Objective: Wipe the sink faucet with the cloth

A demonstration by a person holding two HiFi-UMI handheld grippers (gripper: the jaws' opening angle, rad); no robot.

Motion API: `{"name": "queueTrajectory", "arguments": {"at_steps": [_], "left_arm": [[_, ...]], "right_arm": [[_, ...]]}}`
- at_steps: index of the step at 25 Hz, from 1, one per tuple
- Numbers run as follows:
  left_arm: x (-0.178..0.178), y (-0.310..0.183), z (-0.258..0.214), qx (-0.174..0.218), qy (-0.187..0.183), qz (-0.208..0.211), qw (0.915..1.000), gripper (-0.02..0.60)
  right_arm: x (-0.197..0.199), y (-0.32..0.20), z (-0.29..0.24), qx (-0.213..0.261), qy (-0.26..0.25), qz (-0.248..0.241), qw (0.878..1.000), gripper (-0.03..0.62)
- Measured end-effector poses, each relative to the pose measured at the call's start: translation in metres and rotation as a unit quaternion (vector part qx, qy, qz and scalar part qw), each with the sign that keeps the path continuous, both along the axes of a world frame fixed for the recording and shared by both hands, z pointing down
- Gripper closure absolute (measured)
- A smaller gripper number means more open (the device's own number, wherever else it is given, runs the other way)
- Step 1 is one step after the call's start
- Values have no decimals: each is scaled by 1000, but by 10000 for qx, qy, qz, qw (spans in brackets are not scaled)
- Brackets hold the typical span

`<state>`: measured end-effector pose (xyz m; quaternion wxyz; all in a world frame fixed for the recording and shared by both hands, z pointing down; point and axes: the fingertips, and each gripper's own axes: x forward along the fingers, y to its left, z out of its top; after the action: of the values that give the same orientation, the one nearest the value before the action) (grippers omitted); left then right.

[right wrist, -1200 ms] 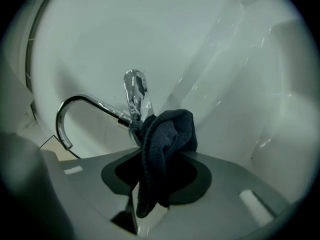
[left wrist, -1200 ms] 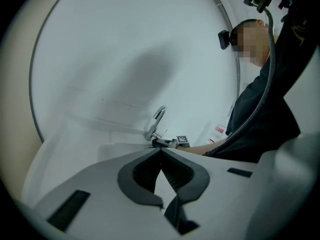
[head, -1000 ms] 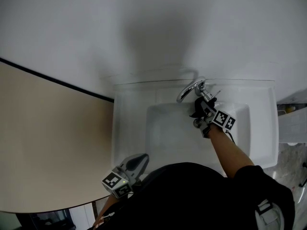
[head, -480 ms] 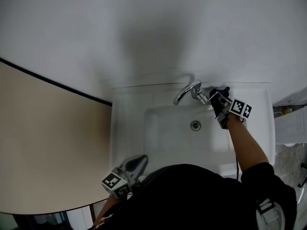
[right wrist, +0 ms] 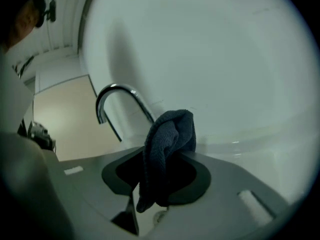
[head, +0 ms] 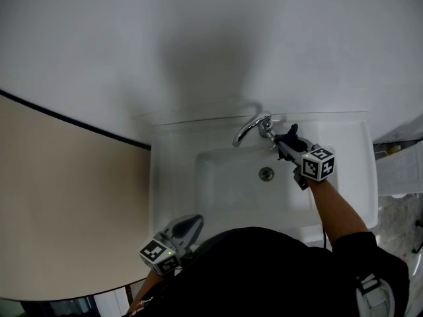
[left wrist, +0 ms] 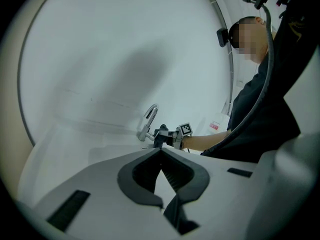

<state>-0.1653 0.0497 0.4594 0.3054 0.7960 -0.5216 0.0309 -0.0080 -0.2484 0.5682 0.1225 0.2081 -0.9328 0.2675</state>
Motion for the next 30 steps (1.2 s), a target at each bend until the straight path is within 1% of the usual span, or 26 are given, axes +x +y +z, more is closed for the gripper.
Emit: {"name": "queueTrajectory", "arguments": {"at_steps": [1, 3, 4, 5, 6, 7, 8, 9, 10, 11, 12, 13, 15, 16, 17, 18, 19, 21, 23, 25, 26, 28, 30], "left_arm": [[0, -1, 0, 3, -10, -11, 10000, 580], [2, -3, -1, 1, -20, -34, 10000, 581], [3, -4, -2, -1, -28, -37, 10000, 580], [3, -4, -1, 2, -40, -39, 10000, 580], [2, -4, -1, 5, -47, -45, 10000, 581], [1, -4, -1, 3, -47, -52, 10000, 581], [1, -3, -1, -11, -50, -49, 10000, 581], [1, -2, -1, -37, -55, -45, 10000, 580], [0, 0, -1, -66, -43, -54, 10000, 581], [0, 1, 1, -90, 0, -83, 9999, 581], [-1, 2, 2, -98, 62, -121, 9999, 581], [-1, 2, 2, -97, 104, -139, 9998, 581], [0, 1, 3, -88, 106, -132, 9998, 581], [0, 2, 5, -83, 80, -122, 9999, 580], [-1, 4, 8, -88, 55, -110, 9999, 581], [-1, 4, 9, -92, 53, -110, 9999, 581], [0, 2, 6, -88, 70, -119, 9999, 581], [3, -1, 0, -57, 102, -143, 9998, 580], [4, 1, -1, -67, 84, -148, 9998, 581], [0, 5, 1, -126, -14, -147, 9998, 581], [-3, 6, 3, -134, -2, -191, 9997, 580], [-9, 4, 6, -137, 64, -244, 9996, 580], [-8, 0, 7, -127, 110, -182, 9997, 581]], "right_arm": [[-6, 7, 1, 265, 248, -199, 9991, 477], [-10, 14, 2, 662, 573, -417, 9953, 479], [-10, 15, 1, 755, 633, -472, 9940, 479], [-9, 13, 1, 717, 597, -473, 9945, 478], [-3, 6, 2, 509, 461, -349, 9970, 476], [7, -5, 6, 168, 289, -49, 9994, 473], [22, -20, 14, -220, 190, 355, 9989, 473], [37, -34, 27, -587, 221, 698, 9956, 473], [46, -43, 42, -934, 345, 866, 9913, 473], [49, -46, 57, -1313, 450, 871, 9865, 473], [46, -46, 68, -1763, 441, 806, 9800, 473], [40, -46, 76, -2263, 287, 747, 9708, 473], [25, -47, 81, -3220, -252, 715, 9437, 473], [17, -50, 82, -3593, -492, 718, 9292, 473], [9, -53, 83, -3853, -666, 711, 9176, 473], [0, -57, 83, -4005, -777, 680, 9105, 473], [-9, -60, 82, -4080, -842, 626, 9070, 473], [-20, -63, 78, -4136, -912, 457, 9047, 474], [-15, -59, 72, -4199, -995, 202, 9019, 474], [0, -49, 67, -4358, -1107, -26, 8932, 474], [7, -44, 67, -4459, -1146, -103, 8877, 474], [14, -39, 69, -4614, -1192, -155, 8790, 474], [11, -43, 69, -4637, -1256, -102, 8770, 474]]}}
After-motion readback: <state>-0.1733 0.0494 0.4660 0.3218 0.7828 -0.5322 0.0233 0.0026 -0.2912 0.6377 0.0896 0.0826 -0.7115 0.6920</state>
